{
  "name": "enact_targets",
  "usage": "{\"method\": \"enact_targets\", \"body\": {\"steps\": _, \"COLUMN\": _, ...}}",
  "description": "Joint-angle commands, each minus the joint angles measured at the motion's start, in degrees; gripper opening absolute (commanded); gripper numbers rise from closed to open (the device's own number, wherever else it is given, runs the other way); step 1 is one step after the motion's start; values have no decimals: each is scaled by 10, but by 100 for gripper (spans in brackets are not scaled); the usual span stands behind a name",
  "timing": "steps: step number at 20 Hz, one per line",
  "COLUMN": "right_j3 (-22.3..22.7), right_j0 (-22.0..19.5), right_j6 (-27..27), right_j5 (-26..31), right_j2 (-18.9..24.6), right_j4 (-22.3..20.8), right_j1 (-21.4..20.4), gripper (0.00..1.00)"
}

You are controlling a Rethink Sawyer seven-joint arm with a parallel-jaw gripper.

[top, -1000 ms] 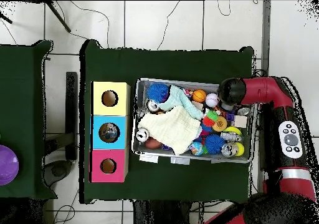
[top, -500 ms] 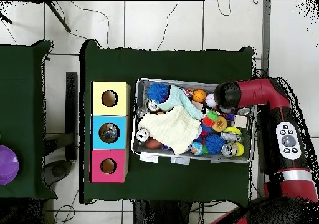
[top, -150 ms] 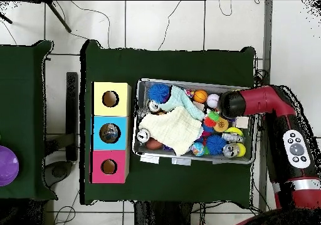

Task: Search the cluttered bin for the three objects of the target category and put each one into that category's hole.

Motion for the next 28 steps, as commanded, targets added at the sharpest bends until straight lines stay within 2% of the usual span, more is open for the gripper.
{"method": "enact_targets", "body": {"steps": 1, "right_j3": -136, "right_j0": -7, "right_j6": 162, "right_j5": -580, "right_j2": -33, "right_j4": -277, "right_j1": 271, "gripper": 0}}
{"method": "enact_targets", "body": {"steps": 3, "right_j3": -123, "right_j0": -19, "right_j6": 125, "right_j5": -565, "right_j2": -22, "right_j4": -260, "right_j1": 272, "gripper": 0}}
{"method": "enact_targets", "body": {"steps": 6, "right_j3": -140, "right_j0": 6, "right_j6": 192, "right_j5": -586, "right_j2": -44, "right_j4": -291, "right_j1": 266, "gripper": 0}}
{"method": "enact_targets", "body": {"steps": 8, "right_j3": -153, "right_j0": 12, "right_j6": 214, "right_j5": -593, "right_j2": -48, "right_j4": -300, "right_j1": 269, "gripper": 0}}
{"method": "enact_targets", "body": {"steps": 10, "right_j3": -147, "right_j0": 0, "right_j6": 188, "right_j5": -582, "right_j2": -37, "right_j4": -283, "right_j1": 273, "gripper": 0}}
{"method": "enact_targets", "body": {"steps": 11, "right_j3": -133, "right_j0": -16, "right_j6": 147, "right_j5": -566, "right_j2": -24, "right_j4": -261, "right_j1": 275, "gripper": 0}}
{"method": "enact_targets", "body": {"steps": 13, "right_j3": -134, "right_j0": -18, "right_j6": 162, "right_j5": -569, "right_j2": -23, "right_j4": -262, "right_j1": 277, "gripper": 0}}
{"method": "enact_targets", "body": {"steps": 15, "right_j3": -134, "right_j0": -27, "right_j6": 142, "right_j5": -561, "right_j2": -12, "right_j4": -249, "right_j1": 282, "gripper": 0}}
{"method": "enact_targets", "body": {"steps": 17, "right_j3": -146, "right_j0": 2, "right_j6": 214, "right_j5": -586, "right_j2": -39, "right_j4": -287, "right_j1": 273, "gripper": 0}}
{"method": "enact_targets", "body": {"steps": 18, "right_j3": -135, "right_j0": 1, "right_j6": 217, "right_j5": -587, "right_j2": -42, "right_j4": -287, "right_j1": 269, "gripper": 0}}
{"method": "enact_targets", "body": {"steps": 19, "right_j3": -103, "right_j0": -16, "right_j6": 171, "right_j5": -576, "right_j2": -32, "right_j4": -267, "right_j1": 265, "gripper": 0}}
{"method": "enact_targets", "body": {"steps": 21, "right_j3": -76, "right_j0": -27, "right_j6": 135, "right_j5": -571, "right_j2": -27, "right_j4": -256, "right_j1": 261, "gripper": 0}}
{"method": "enact_targets", "body": {"steps": 22, "right_j3": -27, "right_j0": -91, "right_j6": -28, "right_j5": -527, "right_j2": 32, "right_j4": -188, "right_j1": 283, "gripper": 0}}
{"method": "enact_targets", "body": {"steps": 23, "right_j3": -38, "right_j0": -234, "right_j6": -449, "right_j5": -394, "right_j2": 181, "right_j4": -19, "right_j1": 417, "gripper": 0}}
{"method": "enact_targets", "body": {"steps": 24, "right_j3": -60, "right_j0": -263, "right_j6": -573, "right_j5": -358, "right_j2": 217, "right_j4": 26, "right_j1": 466, "gripper": 0}}
{"method": "enact_targets", "body": {"steps": 25, "right_j3": -116, "right_j0": -287, "right_j6": -748, "right_j5": -309, "right_j2": 267, "right_j4": 91, "right_j1": 536, "gripper": 0}}
{"method": "enact_targets", "body": {"steps": 26, "right_j3": -187, "right_j0": -277, "right_j6": -882, "right_j5": -265, "right_j2": 308, "right_j4": 156, "right_j1": 584, "gripper": 0}}
{"method": "enact_targets", "body": {"steps": 27, "right_j3": -205, "right_j0": -269, "right_j6": -916, "right_j5": -253, "right_j2": 316, "right_j4": 180, "right_j1": 593, "gripper": 0}}
{"method": "enact_targets", "body": {"steps": 28, "right_j3": -211, "right_j0": -265, "right_j6": -927, "right_j5": -248, "right_j2": 317, "right_j4": 190, "right_j1": 595, "gripper": 0}}
